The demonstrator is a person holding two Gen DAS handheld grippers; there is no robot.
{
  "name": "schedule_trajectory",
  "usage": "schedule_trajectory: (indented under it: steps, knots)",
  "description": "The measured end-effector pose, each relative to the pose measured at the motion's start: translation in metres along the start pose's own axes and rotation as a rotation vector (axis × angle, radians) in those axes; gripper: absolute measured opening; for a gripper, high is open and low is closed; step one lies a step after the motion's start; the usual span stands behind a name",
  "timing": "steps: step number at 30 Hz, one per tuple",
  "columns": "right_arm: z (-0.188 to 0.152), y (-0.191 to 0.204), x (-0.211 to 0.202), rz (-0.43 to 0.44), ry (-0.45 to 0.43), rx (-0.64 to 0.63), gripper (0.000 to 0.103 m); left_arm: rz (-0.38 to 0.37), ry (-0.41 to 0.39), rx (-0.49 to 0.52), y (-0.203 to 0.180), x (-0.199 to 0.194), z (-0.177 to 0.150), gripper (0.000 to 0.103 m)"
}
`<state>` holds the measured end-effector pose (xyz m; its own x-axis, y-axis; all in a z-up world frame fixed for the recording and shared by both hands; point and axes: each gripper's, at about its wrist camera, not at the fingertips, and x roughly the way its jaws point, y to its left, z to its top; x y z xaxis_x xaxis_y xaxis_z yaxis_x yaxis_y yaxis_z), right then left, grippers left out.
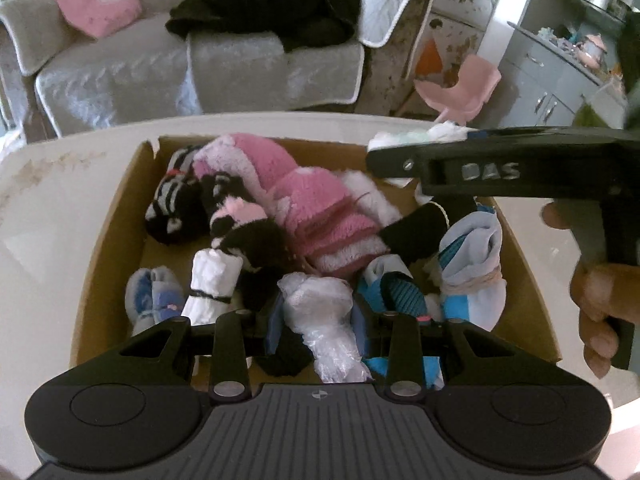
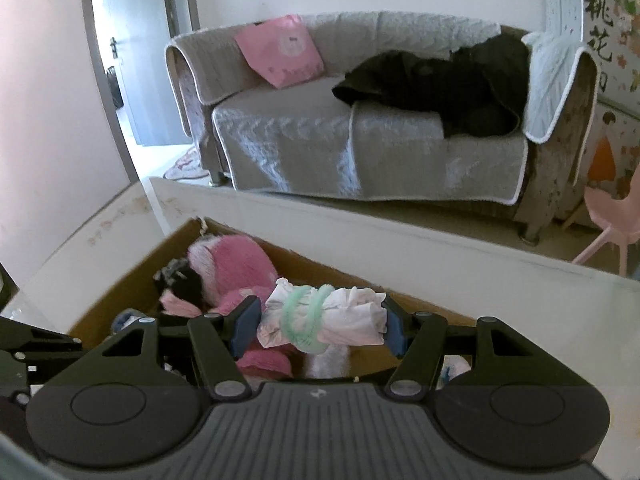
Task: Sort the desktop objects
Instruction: 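Carry both bundles into the cardboard box and open both tools, then move both open tools back over the remaining bundles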
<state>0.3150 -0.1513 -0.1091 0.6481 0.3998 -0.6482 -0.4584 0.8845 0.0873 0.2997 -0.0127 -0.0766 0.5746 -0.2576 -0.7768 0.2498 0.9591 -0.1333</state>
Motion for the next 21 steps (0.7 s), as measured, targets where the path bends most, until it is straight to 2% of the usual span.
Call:
schedule_trajectory:
  steps: [2,6,7,9,11,14,18,21]
  knots:
    - [0.0,-0.001,0.006,-0.009,0.013,-0.002,0.061,-0.002,-0.005,0.014,-0.003,0.0,0.001,0.044]
    - [0.0,0.005,0.004,-0.021,0.005,-0.012,0.07,0.026,-0.02,0.049,-0.008,-0.001,-0.002,0.062]
    - [0.001,0.007,0.001,-0.028,-0.003,-0.022,0.075,0.027,-0.02,0.05,-0.009,-0.001,-0.002,0.063]
    - [0.004,0.01,-0.006,-0.033,-0.022,-0.037,0.077,0.028,-0.025,0.043,-0.008,-0.004,-0.002,0.065]
    - [0.005,0.013,-0.021,-0.038,-0.044,-0.048,0.077,0.028,-0.031,0.031,-0.005,-0.01,-0.001,0.065]
    - [0.0,0.009,-0.06,-0.03,-0.103,-0.033,0.081,0.037,-0.06,0.013,0.005,-0.033,-0.008,0.07]
    - [-0.037,0.017,-0.116,-0.017,-0.158,0.023,0.091,0.061,-0.097,-0.014,0.021,-0.068,-0.032,0.077]
    - [-0.073,0.028,-0.135,-0.038,-0.146,0.067,0.091,0.108,-0.09,0.0,0.027,-0.08,-0.056,0.08]
